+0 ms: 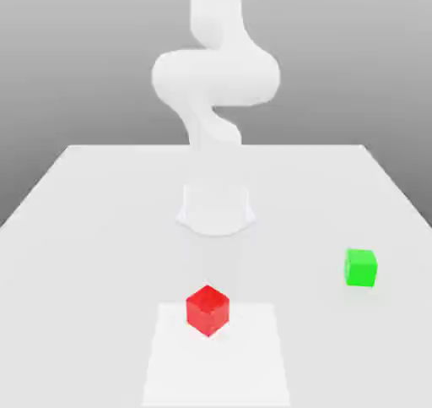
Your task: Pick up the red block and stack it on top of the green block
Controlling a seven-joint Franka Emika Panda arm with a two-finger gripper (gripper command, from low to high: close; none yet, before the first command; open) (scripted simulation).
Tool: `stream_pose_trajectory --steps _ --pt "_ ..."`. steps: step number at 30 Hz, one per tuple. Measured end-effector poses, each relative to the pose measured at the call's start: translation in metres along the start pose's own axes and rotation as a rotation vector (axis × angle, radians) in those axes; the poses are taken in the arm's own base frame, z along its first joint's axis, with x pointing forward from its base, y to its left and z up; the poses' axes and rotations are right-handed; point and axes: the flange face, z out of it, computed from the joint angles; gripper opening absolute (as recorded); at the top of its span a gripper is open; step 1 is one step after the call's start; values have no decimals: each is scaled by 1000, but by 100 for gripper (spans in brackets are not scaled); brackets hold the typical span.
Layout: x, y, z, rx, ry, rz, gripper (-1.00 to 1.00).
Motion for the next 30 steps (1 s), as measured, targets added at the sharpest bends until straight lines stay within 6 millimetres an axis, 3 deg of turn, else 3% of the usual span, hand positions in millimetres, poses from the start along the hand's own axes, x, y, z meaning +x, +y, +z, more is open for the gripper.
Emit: stream_pose_trajectory --steps 3,7,11,14,18,24,25,30 --pt "-17 21 76 -63 -93 -112 0" --pt "-54 58 163 -134 -225 -260 0" --pt "-105 105 235 -190 -371 -415 0" --pt "-154 150 278 -224 -496 -540 0" --pt "-225 214 323 -253 -664 -696 0" --pt "-260 246 364 -257 -691 -722 0" --pt "-263 249 368 -258 -692 -722 -100" --pt "-264 249 368 -258 -694 -721 -100"
